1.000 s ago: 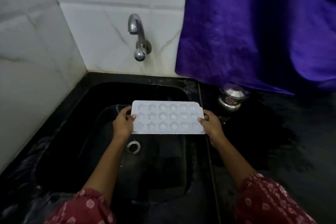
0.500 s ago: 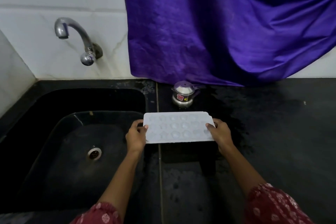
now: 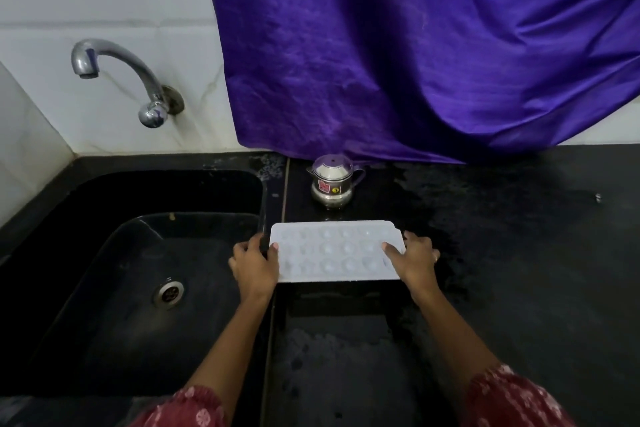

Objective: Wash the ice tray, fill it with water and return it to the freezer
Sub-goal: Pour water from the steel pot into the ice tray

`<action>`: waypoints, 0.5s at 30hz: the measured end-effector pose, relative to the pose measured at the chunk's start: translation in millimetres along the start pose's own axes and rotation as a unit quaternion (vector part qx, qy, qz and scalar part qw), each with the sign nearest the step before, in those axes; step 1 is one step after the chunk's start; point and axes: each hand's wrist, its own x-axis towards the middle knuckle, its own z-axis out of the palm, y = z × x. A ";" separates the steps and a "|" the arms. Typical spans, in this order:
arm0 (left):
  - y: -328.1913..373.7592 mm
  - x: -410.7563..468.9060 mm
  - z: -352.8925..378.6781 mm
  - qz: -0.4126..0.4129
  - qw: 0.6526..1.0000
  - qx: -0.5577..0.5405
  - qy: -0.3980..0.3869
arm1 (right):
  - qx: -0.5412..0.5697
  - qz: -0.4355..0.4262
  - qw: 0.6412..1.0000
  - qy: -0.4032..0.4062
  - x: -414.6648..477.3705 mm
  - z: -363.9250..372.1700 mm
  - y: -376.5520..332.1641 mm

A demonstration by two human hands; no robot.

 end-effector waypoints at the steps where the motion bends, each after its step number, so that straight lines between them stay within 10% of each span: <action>1: 5.4 1.6 -0.1 0.005 1.000 0.022 0.017 | -0.018 -0.008 1.000 0.020 1.5 -2.1 -5.1; 7: 57.1 31.0 7.5 0.095 0.995 -0.028 -0.024 | 0.108 -0.145 0.983 0.035 32.6 -10.3 -50.1; 15: 91.0 67.3 37.1 0.095 0.977 -0.120 -0.148 | 0.292 -0.074 0.949 -0.090 86.7 11.6 -75.0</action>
